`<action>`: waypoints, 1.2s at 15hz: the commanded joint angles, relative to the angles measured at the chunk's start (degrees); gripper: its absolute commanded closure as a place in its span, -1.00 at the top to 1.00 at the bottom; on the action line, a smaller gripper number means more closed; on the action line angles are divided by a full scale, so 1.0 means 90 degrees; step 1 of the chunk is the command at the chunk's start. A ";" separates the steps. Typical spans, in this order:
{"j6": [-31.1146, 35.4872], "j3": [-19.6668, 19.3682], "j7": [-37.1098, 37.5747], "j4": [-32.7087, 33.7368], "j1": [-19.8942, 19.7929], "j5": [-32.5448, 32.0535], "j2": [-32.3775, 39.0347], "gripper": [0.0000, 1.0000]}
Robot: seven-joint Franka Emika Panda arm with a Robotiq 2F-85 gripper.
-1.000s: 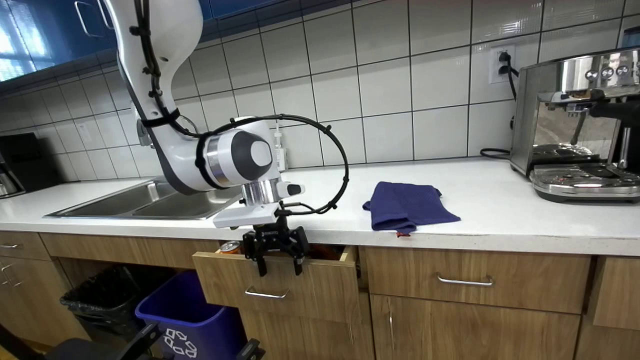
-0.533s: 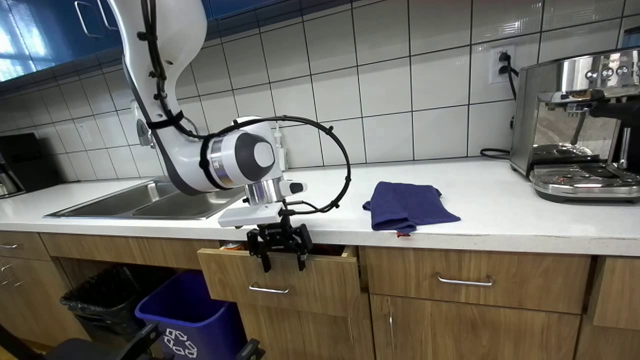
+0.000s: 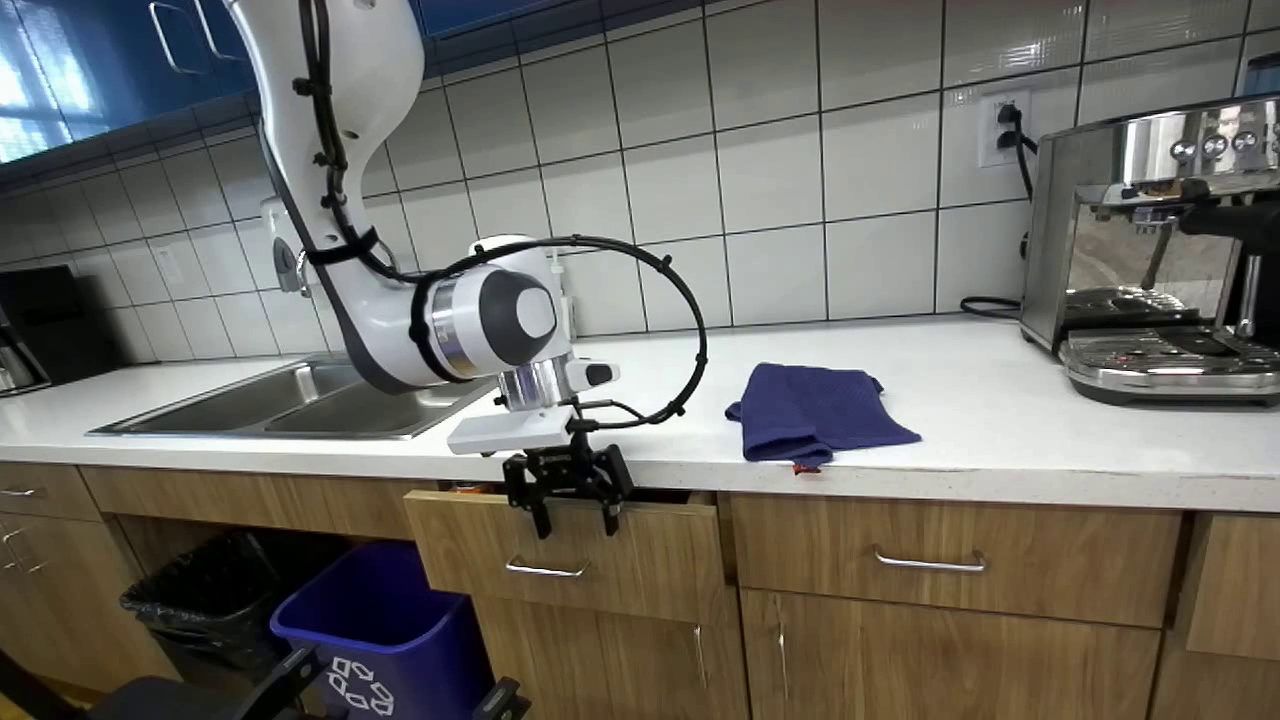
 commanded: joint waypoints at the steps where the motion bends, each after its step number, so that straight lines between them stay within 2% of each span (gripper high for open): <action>1: 0.0291 -0.0129 -0.0124 0.0367 0.0063 -0.0063 0.0330 1.00; 8: 0.0299 -0.0109 -0.0138 0.0401 0.0056 -0.0015 0.0355 1.00; 18: 0.0231 -0.0051 -0.0441 0.0001 -0.0075 -0.0049 -0.0139 1.00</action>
